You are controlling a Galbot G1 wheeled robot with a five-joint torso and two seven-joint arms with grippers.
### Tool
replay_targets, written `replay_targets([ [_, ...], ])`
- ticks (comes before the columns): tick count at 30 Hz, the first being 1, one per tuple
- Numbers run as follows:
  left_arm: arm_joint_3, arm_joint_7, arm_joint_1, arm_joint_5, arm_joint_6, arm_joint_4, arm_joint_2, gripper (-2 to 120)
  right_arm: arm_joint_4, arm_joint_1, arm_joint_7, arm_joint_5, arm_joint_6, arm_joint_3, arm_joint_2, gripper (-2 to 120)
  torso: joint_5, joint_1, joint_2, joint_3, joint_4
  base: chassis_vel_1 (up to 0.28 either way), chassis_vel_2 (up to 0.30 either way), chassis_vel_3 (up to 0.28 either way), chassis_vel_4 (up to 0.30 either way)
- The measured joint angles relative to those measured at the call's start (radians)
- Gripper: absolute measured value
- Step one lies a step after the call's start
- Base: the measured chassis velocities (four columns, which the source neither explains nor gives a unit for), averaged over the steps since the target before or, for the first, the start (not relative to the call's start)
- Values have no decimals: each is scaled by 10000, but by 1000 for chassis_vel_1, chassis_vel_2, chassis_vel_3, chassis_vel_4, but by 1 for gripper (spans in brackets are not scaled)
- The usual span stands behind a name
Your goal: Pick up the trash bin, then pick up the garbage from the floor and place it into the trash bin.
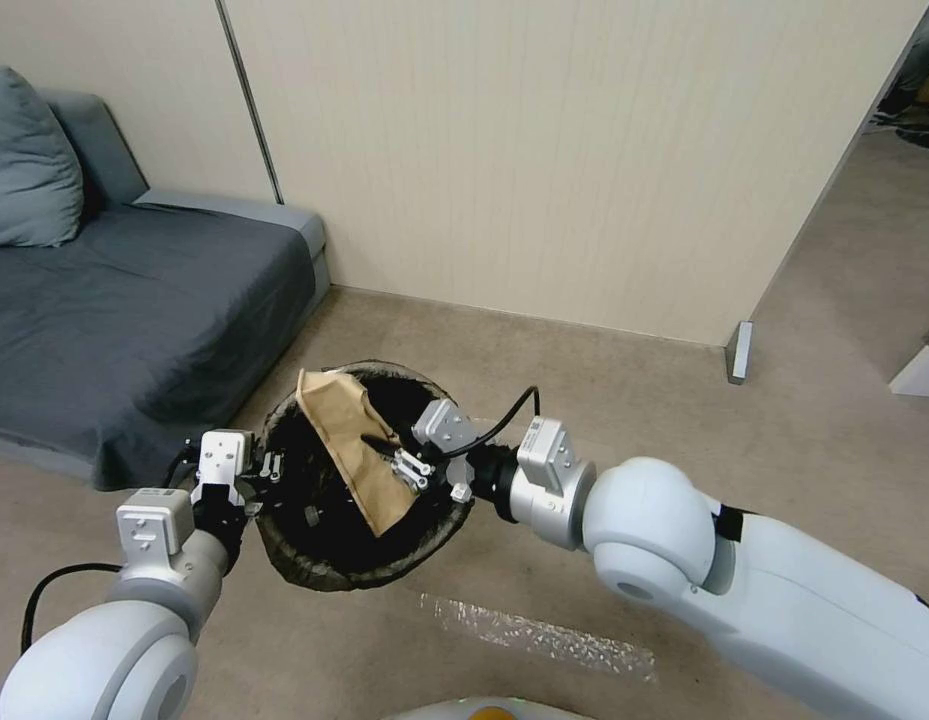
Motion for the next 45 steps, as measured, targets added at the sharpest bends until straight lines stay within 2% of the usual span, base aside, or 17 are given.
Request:
replay_targets([
  [3,-2,13,-6,0,2,0,-25,1,33,-42,104,109,-28,-34,9,51,0,0,0,0,0,0,0,0,0],
  [7,-2,15,-7,2,2,0,-36,1,39,-48,173,191,-28,-16,9,61,-1,0,0,0,0,0,0,0,0],
  [11,3,15,-4,12,8,0,-68,1,109,-70,400,496,-28,77,22,80,0,0,0,0,0,0,0,0,0],
  [13,4,15,-4,13,8,0,-70,1,125,-74,434,543,-28,91,23,81,0,0,0,0,0,0,0,0,0],
  [14,5,15,-1,13,12,0,-71,1,226,-87,579,756,-27,236,32,89,0,0,0,0,0,0,0,0,0],
  [18,1,16,-8,14,14,0,-67,1,576,-134,685,1188,-17,930,-38,99,0,0,0,0,1,0,0,0,0],
  [24,1,15,-24,9,15,0,-63,1,1115,-373,693,1688,223,2116,-340,100,0,0,0,0,1,0,0,0,0],
  [26,1,15,-35,2,18,0,-52,1,1469,-1026,678,1925,639,3281,-703,100,0,0,0,0,2,0,0,0,0],
  [28,1,15,-37,2,19,0,-51,1,1504,-1221,657,1927,729,3526,-775,100,0,0,0,0,2,0,0,0,0],
  [30,4,14,-64,2,20,0,-67,1,1528,-2735,342,1494,1320,4984,-1113,100,3,0,0,0,-3,0,0,0,0],
  [31,4,14,-64,2,20,0,-67,1,1528,-2735,342,1494,1320,4984,-1113,100,3,0,0,0,-3,0,0,0,0],
  [33,6,17,-70,0,20,0,-71,1,1441,-4018,110,592,2000,6058,-1191,100,2,0,0,0,-2,0,0,0,0],
  [35,3,18,-70,0,20,0,-70,1,1431,-4316,176,392,2188,6228,-1182,100,3,0,0,0,-3,0,0,0,0],
  [38,-18,18,-41,6,20,0,-69,1,1374,-6069,871,-641,3220,6980,-813,100,1,0,0,0,2,0,0,0,0],
  [41,-29,18,-16,12,20,0,-67,1,1167,-6905,788,-1291,3841,7461,-494,100,0,0,0,0,0,0,0,0,0],
  [43,-93,25,98,25,18,0,-98,1,507,-8294,372,-2993,5270,8272,367,100,3,-1,0,0,-3,0,0,0,0],
  [45,-125,25,151,32,16,0,-135,1,315,-8691,302,-3608,5760,8472,735,100,1,0,0,0,2,0,0,0,0],
])
